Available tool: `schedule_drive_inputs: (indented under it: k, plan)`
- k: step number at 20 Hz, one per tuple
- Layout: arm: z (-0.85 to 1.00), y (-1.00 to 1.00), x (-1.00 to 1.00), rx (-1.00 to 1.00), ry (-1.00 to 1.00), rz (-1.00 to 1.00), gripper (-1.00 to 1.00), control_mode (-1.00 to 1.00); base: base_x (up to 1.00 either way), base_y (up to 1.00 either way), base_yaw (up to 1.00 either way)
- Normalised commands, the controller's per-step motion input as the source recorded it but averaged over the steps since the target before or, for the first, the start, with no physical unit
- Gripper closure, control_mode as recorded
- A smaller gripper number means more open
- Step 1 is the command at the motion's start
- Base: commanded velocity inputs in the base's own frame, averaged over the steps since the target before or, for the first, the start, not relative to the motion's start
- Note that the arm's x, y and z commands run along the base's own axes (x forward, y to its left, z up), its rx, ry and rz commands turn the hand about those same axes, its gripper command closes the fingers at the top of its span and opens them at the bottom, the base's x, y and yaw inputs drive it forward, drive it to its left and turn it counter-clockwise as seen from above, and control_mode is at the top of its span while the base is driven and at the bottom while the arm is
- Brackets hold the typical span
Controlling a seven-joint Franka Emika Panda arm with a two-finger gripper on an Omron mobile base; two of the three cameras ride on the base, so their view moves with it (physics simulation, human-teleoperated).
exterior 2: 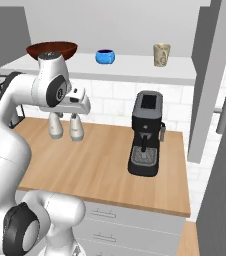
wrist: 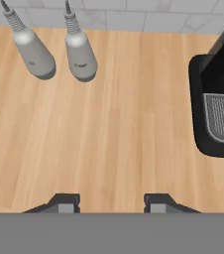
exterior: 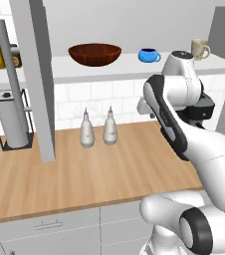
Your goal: Gather all objects into one cabinet and sort the glasses and bowls to opposite sides.
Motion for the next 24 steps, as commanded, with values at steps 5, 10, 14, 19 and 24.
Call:
schedule_drive_inputs:
  k: [5,10,14,19,24]
  plan:
    - [0.00,0.00,0.00,-0.02,0.00,0.00,-1.00,-1.00,0.00,0.00,0.00]
    - [0.00,0.00,0.00,0.00,0.00,0.00,-1.00,-1.00,0.00,0.00,0.00]
    - [-0.10,0.00,-0.05,0.00,0.00,0.00,-1.00,-1.00,0.00,0.00,0.00]
    - [0.06,0.00,-0.81,-0.07,-0.47,0.00,-1.00,-1.00,0.00,0.00,0.00]
    - [0.36,0.00,-0.90,-0.10,-0.59,0.00,-1.00,-1.00,0.00,0.00,0.00]
